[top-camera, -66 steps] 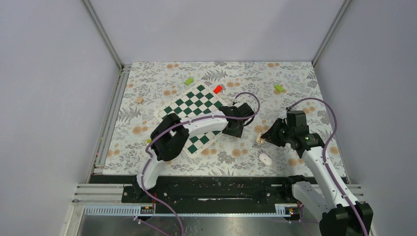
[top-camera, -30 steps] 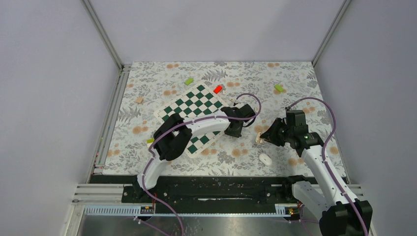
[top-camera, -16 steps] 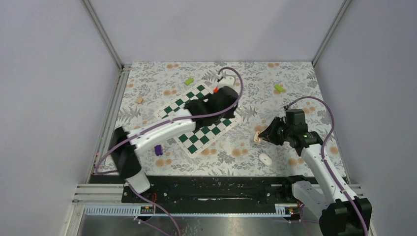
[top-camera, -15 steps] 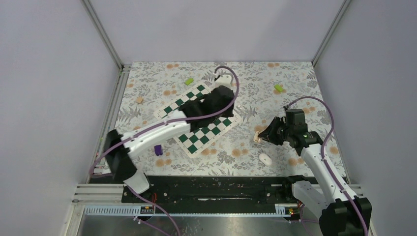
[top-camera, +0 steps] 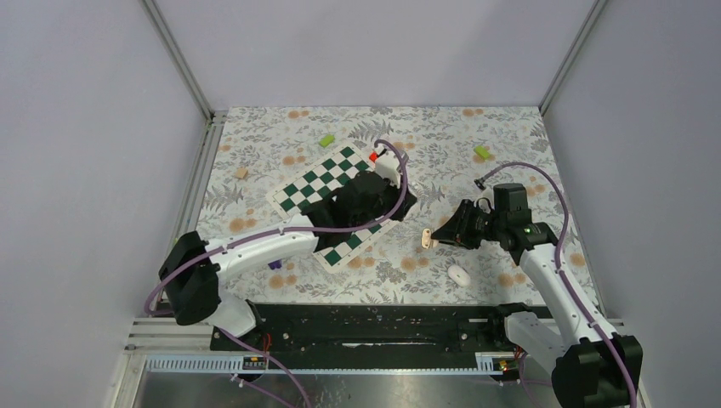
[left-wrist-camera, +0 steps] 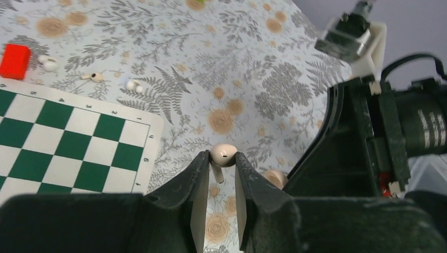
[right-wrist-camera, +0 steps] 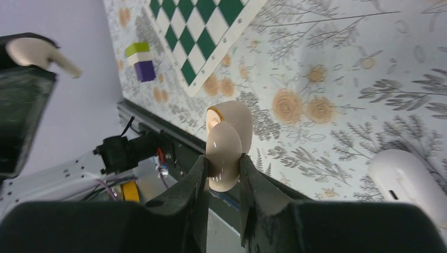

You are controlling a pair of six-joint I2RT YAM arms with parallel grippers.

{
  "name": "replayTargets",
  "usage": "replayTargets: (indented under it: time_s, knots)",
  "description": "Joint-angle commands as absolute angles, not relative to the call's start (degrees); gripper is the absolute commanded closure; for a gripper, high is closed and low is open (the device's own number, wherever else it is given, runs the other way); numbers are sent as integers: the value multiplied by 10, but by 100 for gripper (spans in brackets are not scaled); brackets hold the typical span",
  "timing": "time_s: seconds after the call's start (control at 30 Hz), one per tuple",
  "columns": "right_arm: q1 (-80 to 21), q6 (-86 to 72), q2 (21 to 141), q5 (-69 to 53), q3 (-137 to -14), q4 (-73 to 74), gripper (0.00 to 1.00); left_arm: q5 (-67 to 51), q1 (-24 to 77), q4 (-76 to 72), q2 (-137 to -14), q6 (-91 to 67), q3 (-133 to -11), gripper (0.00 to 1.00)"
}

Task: Insert the wireless bluetooth earbuds into the charging case
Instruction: Pick up the earbud from the center of the board.

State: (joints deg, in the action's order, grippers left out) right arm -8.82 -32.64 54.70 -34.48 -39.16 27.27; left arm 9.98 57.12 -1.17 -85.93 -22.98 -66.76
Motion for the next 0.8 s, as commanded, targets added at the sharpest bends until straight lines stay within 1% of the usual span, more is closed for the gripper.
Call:
replayTargets:
  time_s: [0.0, 0.1, 0.3, 0.47, 0.63, 0.77]
  knots:
    - [-85, -308, 524, -446, -412, 254, 100, 12, 573, -134, -799, -182, -635, 100]
    - [-86, -297, 508, -454, -411, 253, 100, -27, 573, -126, -788, -170, -628, 100]
    - [-85, -331, 508, -428, -411, 252, 100, 15, 576, -117, -778, -238, -624, 100]
    - [-85, -354, 524, -458, -413, 239, 100, 3, 580, -101, -785, -231, -631, 100]
    - [-86, -334, 530, -483, -429, 252, 100, -111, 573, -82, -765, -165, -632, 100]
    - [-86, -305, 545, -540, -443, 265, 100, -285, 534, -67, -746, -101, -631, 100]
